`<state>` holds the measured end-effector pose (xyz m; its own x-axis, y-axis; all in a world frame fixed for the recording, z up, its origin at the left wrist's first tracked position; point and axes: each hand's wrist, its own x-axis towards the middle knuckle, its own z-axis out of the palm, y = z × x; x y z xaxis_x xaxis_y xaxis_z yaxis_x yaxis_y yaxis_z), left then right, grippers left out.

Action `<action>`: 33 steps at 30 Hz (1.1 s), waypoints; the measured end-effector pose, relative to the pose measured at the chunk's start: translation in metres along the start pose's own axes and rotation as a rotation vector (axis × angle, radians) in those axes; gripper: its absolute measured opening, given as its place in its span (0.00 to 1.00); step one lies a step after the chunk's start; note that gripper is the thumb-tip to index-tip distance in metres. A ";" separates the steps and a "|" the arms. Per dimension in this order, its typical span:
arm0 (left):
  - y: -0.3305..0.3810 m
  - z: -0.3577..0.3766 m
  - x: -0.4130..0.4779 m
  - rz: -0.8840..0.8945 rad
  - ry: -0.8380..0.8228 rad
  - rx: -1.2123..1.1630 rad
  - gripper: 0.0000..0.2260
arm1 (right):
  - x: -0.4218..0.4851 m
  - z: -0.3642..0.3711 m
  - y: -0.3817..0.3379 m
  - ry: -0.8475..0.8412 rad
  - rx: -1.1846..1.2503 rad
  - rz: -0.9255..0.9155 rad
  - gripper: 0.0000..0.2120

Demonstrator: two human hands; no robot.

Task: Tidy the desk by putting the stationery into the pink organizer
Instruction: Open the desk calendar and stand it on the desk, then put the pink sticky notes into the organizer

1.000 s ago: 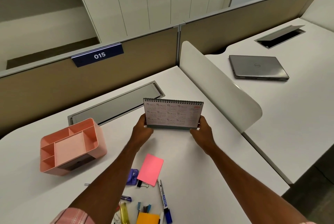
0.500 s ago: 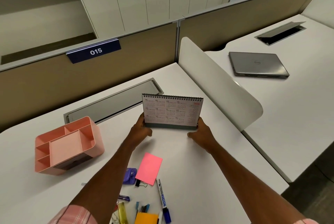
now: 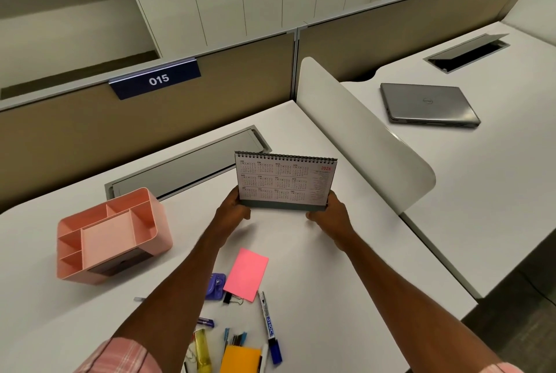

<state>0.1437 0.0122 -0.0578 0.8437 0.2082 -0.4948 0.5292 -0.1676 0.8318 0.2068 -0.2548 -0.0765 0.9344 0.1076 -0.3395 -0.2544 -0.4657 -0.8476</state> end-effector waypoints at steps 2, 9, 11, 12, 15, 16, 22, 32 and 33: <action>0.000 0.000 0.001 0.005 0.009 -0.015 0.38 | -0.001 0.002 0.003 0.031 -0.022 -0.009 0.30; -0.006 -0.005 0.000 -0.021 0.062 -0.081 0.41 | 0.000 0.000 0.012 0.087 -0.007 -0.030 0.33; -0.006 -0.007 -0.002 -0.028 0.074 -0.083 0.41 | -0.002 -0.002 0.012 0.090 0.013 -0.045 0.34; -0.006 -0.008 -0.003 -0.029 0.073 -0.080 0.41 | -0.003 -0.003 0.012 0.090 0.021 -0.052 0.34; -0.009 -0.010 -0.005 -0.025 0.071 -0.058 0.42 | -0.005 -0.006 0.012 0.089 0.021 -0.064 0.35; -0.009 -0.010 -0.006 -0.025 0.070 -0.057 0.42 | -0.006 -0.007 0.013 0.092 0.019 -0.066 0.35; -0.016 -0.007 -0.019 -0.005 0.119 0.019 0.40 | -0.012 -0.005 0.022 0.172 0.039 -0.013 0.37; -0.059 0.001 -0.070 0.090 0.193 0.572 0.24 | -0.071 0.033 0.038 0.258 0.119 0.108 0.30; -0.063 0.001 -0.076 0.097 0.217 0.609 0.23 | -0.077 0.039 0.038 0.237 0.116 0.091 0.29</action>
<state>0.0460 0.0055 -0.0731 0.8864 0.3436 -0.3101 0.4620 -0.6982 0.5469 0.1155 -0.2468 -0.0987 0.9351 -0.1451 -0.3233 -0.3542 -0.3587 -0.8636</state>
